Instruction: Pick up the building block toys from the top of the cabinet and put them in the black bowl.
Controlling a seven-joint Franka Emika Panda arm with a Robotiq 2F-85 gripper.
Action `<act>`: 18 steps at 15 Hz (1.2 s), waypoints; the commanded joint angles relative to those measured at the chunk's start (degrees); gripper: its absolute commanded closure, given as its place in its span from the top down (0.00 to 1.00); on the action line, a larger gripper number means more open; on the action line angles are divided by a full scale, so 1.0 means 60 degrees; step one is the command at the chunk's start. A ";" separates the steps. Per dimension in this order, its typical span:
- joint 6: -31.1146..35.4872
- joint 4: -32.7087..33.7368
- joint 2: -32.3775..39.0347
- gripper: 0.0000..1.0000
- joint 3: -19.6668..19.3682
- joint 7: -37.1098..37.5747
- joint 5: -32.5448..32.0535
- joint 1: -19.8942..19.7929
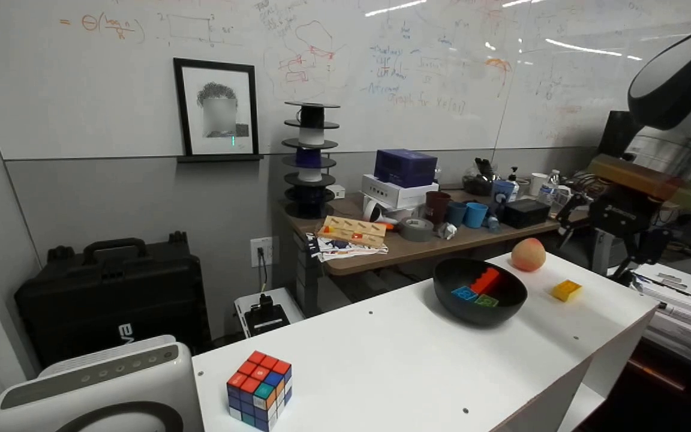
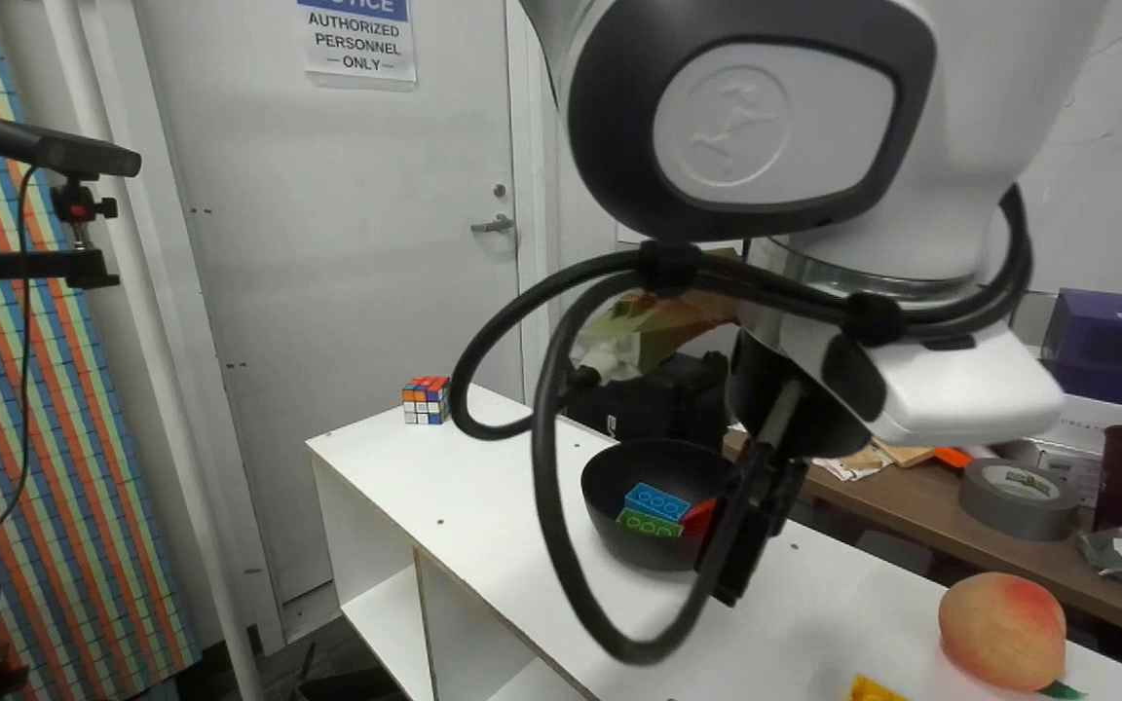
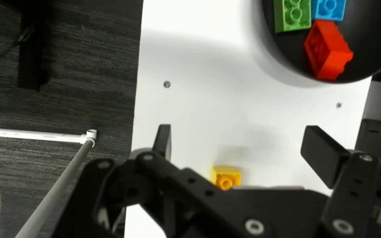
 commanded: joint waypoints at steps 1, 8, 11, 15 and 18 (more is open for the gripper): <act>-0.0175 0.0014 -0.0135 1.00 -0.0603 0.0104 -0.0281 0.0129; -0.2172 0.1410 0.0687 1.00 -0.1146 0.0243 -0.1268 0.0042; -0.2558 0.2243 0.1351 1.00 -0.1441 0.0364 -0.1813 0.0019; -0.2472 0.2849 0.2214 1.00 -0.1746 0.0609 -0.2350 0.0051; -0.1023 0.2828 0.2681 1.00 -0.1730 0.0475 -0.2453 0.0199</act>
